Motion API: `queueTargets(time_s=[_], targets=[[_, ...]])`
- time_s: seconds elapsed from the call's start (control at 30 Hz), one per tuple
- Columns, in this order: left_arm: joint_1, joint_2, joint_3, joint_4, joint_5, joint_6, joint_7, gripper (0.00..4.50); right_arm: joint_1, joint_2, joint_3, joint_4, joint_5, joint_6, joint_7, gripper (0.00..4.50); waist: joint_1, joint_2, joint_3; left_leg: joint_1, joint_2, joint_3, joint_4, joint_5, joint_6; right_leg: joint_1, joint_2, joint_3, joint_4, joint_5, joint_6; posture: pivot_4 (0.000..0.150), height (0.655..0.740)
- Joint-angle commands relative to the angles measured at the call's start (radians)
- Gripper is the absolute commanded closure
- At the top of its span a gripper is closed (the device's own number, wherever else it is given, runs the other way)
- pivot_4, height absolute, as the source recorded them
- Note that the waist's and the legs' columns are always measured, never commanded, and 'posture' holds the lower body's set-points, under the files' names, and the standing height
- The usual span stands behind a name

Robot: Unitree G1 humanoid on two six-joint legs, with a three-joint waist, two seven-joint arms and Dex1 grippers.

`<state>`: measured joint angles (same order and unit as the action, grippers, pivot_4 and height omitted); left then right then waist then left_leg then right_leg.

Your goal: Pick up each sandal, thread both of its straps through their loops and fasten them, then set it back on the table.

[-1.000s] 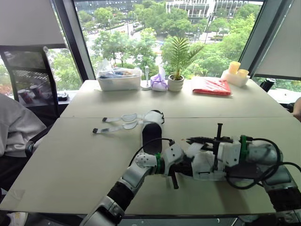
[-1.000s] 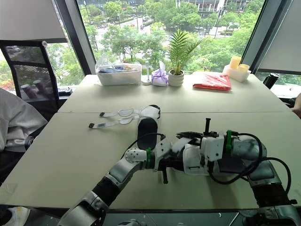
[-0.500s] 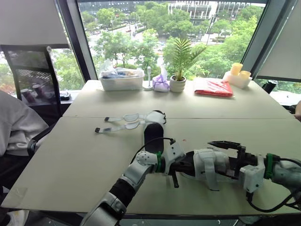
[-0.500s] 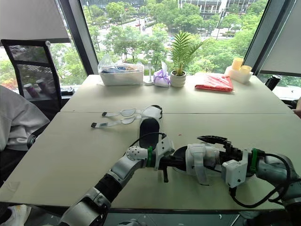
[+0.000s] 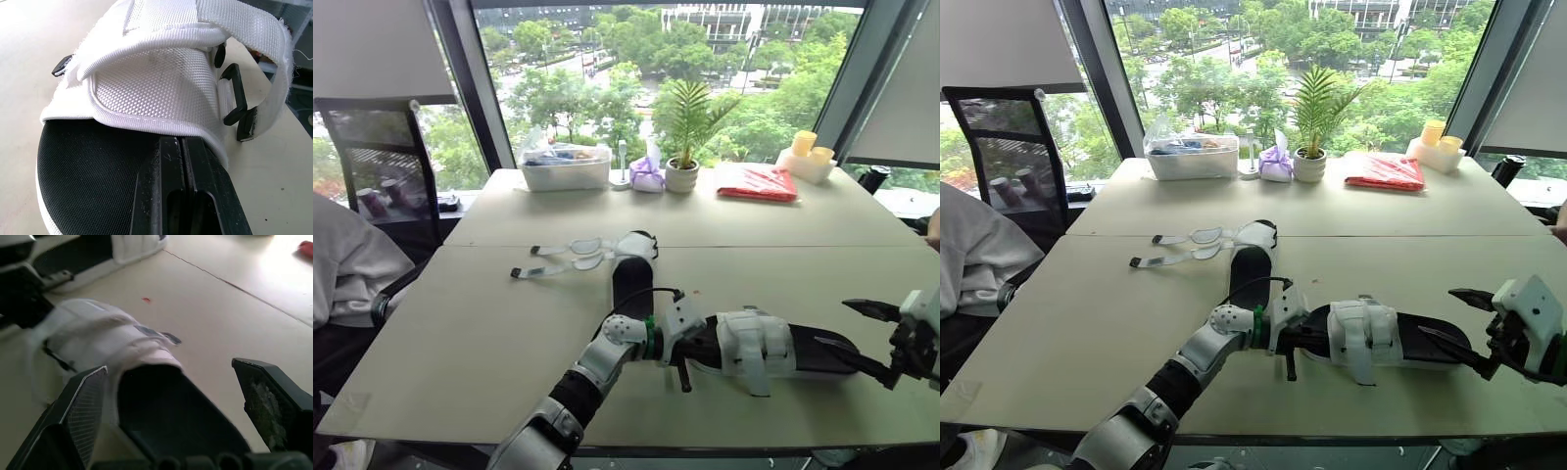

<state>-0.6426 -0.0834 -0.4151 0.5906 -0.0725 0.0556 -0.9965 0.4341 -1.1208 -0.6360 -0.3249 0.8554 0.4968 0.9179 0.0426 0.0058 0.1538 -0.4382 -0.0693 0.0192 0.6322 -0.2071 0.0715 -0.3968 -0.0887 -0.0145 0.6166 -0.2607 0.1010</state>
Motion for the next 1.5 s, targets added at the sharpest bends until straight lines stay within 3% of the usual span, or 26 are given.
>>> queueTargets(time_s=[0.03, 0.2, 0.63, 0.73, 0.97, 1.2, 1.37, 1.5], targets=[[-0.011, -0.012, -0.006, 0.019, 0.01, -0.009, -0.012, 4.5, 0.074, -0.023, -0.119, -0.11, 0.206, 0.279, 0.089, 0.08, 0.005, 0.0, 0.0, -0.002, 0.0, 0.0, 0.0, 0.0, 0.0, -0.001, 0.0, 0.0, -0.001, 0.0, 0.0, 0.15, 0.7388], [-0.014, -0.027, -0.01, 0.025, 0.015, -0.012, -0.01, 4.5, 0.117, 0.001, -0.044, -0.173, 0.136, 0.336, 0.118, 0.08, -0.002, 0.0, 0.0, -0.005, -0.001, 0.004, 0.002, -0.004, 0.007, -0.002, -0.004, 0.0, -0.005, 0.0, 0.001, 0.15, 0.7388], [-0.003, -0.037, -0.011, 0.007, 0.023, -0.005, 0.003, 4.5, -0.099, 0.139, 0.232, -0.116, -0.005, 0.312, 0.041, 0.08, -0.001, 0.0, 0.0, -0.005, -0.001, 0.006, 0.007, -0.005, 0.008, -0.001, -0.006, 0.0, -0.005, 0.002, 0.005, 0.15, 0.7388], [0.002, -0.037, -0.01, 0.0, 0.025, -0.001, 0.007, 4.5, -0.16, 0.181, 0.249, -0.123, 0.057, 0.366, 0.019, 0.91, -0.001, 0.0, 0.0, -0.005, -0.001, 0.006, 0.007, -0.005, 0.008, -0.001, -0.006, 0.0, -0.005, 0.002, 0.005, 0.15, 0.7388], [0.012, -0.032, -0.009, -0.014, 0.027, 0.007, 0.014, 4.5, -0.189, 0.189, 0.262, -0.136, 0.08, 0.418, 0.007, 4.43, -0.001, 0.0, -0.001, -0.005, -0.001, 0.007, 0.007, -0.006, 0.009, -0.001, -0.006, 0.0, -0.005, 0.002, 0.005, 0.15, 0.7388], [0.015, -0.026, -0.015, -0.02, 0.03, 0.006, 0.009, 4.5, -0.262, 0.155, 0.231, -0.135, 0.164, 0.503, 0.008, 4.43, -0.003, 0.001, -0.001, -0.005, -0.001, 0.007, 0.007, -0.006, 0.009, -0.001, -0.006, 0.0, -0.004, 0.002, 0.005, 0.15, 0.7388], [0.014, -0.027, -0.019, -0.02, 0.03, 0.009, 0.004, 4.5, -0.489, 0.176, 0.191, 0.005, 0.309, 0.598, -0.085, 4.43, -0.002, 0.0, 0.0, -0.005, -0.001, 0.007, 0.007, -0.006, 0.009, -0.001, -0.006, 0.0, -0.004, 0.002, 0.005, 0.15, 0.7388], [0.018, -0.027, -0.022, -0.022, 0.032, 0.009, 0.003, 4.5, -0.571, 0.155, 0.224, 0.082, 0.291, 0.633, -0.086, 4.43, 0.0, 0.002, -0.001, -0.006, -0.001, 0.007, 0.007, -0.006, 0.009, -0.002, -0.006, 0.0, -0.004, 0.002, 0.005, 0.15, 0.7388]])
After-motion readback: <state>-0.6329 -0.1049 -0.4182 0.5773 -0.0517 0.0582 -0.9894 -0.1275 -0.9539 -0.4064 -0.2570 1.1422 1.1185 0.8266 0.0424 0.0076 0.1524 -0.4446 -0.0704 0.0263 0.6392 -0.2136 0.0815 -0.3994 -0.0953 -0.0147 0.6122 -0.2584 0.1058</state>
